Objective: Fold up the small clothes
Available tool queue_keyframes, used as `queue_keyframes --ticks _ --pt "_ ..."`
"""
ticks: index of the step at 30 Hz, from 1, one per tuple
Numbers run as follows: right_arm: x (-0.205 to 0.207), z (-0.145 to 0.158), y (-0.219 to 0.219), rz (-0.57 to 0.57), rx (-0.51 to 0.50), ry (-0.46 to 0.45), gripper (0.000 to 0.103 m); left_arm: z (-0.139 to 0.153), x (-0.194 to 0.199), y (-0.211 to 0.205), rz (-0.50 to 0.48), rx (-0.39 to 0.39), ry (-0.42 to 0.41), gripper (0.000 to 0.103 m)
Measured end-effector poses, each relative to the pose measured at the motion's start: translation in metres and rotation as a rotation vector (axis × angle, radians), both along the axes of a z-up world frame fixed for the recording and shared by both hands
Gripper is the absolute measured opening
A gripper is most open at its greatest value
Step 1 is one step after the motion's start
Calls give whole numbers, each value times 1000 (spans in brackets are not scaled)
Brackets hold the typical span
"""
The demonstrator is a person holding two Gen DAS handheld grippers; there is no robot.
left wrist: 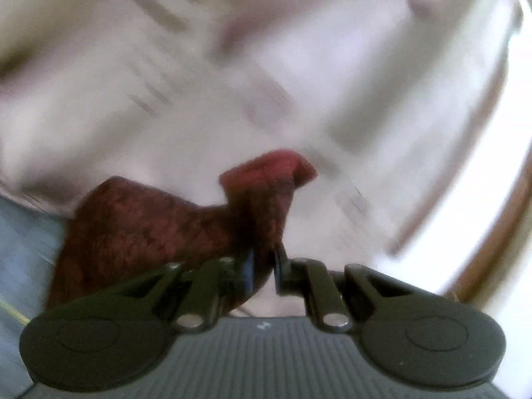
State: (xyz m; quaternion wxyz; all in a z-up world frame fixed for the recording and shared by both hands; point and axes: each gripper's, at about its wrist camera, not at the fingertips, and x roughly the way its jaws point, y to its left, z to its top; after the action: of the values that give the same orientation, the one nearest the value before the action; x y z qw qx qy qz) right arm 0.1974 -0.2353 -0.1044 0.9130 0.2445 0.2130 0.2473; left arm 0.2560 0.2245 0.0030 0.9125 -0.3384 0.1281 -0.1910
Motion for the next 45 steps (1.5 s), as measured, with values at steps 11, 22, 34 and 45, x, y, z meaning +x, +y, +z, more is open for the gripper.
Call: queue_keyframes --ticks 11,22,34,45 --pt "19 9 -46 32 282 84 103 -111 24 -171 -323 115 164 34" --pt "92 33 -46 96 256 282 103 -90 -64 -165 -178 299 58 92" --pt "103 14 -2 86 7 339 64 -131 -92 -91 59 35 96 92" --pt "110 110 -14 27 -134 7 14 -133 -94 -93 79 22 109 92"
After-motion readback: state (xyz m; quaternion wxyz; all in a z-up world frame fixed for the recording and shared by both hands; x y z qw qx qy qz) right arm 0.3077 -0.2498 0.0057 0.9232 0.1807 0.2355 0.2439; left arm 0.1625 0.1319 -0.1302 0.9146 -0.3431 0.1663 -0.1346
